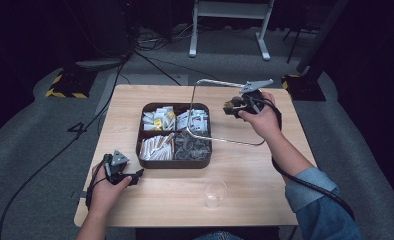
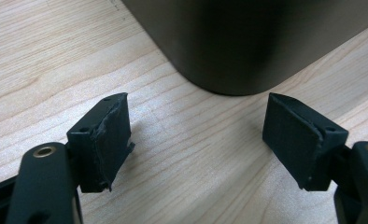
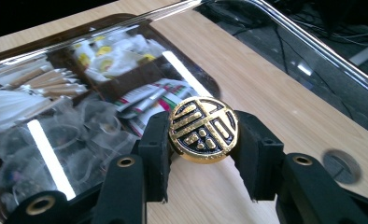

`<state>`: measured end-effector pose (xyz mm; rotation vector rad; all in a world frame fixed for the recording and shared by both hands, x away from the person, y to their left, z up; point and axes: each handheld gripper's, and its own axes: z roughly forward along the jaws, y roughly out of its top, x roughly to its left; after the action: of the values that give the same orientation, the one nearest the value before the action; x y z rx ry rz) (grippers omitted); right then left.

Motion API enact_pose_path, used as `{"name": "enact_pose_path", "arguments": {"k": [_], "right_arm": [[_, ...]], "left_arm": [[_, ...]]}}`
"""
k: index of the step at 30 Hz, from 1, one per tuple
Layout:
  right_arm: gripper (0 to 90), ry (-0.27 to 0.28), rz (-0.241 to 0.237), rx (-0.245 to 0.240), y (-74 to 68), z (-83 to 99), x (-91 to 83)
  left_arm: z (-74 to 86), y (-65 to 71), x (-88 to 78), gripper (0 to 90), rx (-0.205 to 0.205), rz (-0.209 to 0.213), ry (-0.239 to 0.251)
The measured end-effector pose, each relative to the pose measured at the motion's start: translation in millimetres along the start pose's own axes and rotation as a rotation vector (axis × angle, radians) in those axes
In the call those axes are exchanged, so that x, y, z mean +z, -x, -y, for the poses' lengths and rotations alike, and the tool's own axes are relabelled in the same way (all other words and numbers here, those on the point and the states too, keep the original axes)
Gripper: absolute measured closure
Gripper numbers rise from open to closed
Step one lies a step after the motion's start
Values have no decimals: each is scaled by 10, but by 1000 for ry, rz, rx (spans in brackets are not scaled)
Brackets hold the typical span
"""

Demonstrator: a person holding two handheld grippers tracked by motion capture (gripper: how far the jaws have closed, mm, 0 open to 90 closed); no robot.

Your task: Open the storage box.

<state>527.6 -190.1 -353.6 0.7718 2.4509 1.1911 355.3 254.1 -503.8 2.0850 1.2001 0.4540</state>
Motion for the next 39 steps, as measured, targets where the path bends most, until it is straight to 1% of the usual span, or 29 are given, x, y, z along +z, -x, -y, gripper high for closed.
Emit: {"name": "enact_pose_path", "arguments": {"k": [4, 10, 11, 15, 20, 25, 28, 32, 34, 39], "right_arm": [[588, 4, 22, 28, 152, 101, -128], [588, -10, 72, 62, 410, 245, -313], [588, -14, 81, 65, 448, 269, -337], [588, -27, 95, 78, 586, 378, -415], [588, -44, 117, 96, 722, 530, -481], [588, -52, 137, 131, 842, 688, -508], [588, -62, 144, 143, 904, 779, -503], [588, -75, 154, 170, 986, 923, -476], [588, -82, 159, 187, 1021, 1004, -452], [588, -102, 170, 210, 1084, 1172, -398]], "left_arm": [[-1, 6, 3, 235, -5, -1, 0], [-4, 5, 4, 229, -1, -2, -3], [-5, 6, 4, 227, -2, -1, -5], [-7, 6, 5, 224, 1, -2, -5], [-8, 6, 6, 223, 2, -2, -6], [-11, 6, 8, 219, 4, -4, -8], [-11, 7, 9, 219, 4, -5, -8], [-11, 10, 14, 216, 0, -5, -3], [-13, 6, 13, 215, 7, -5, -5], [-12, 8, 13, 216, 4, -5, -5]]}}
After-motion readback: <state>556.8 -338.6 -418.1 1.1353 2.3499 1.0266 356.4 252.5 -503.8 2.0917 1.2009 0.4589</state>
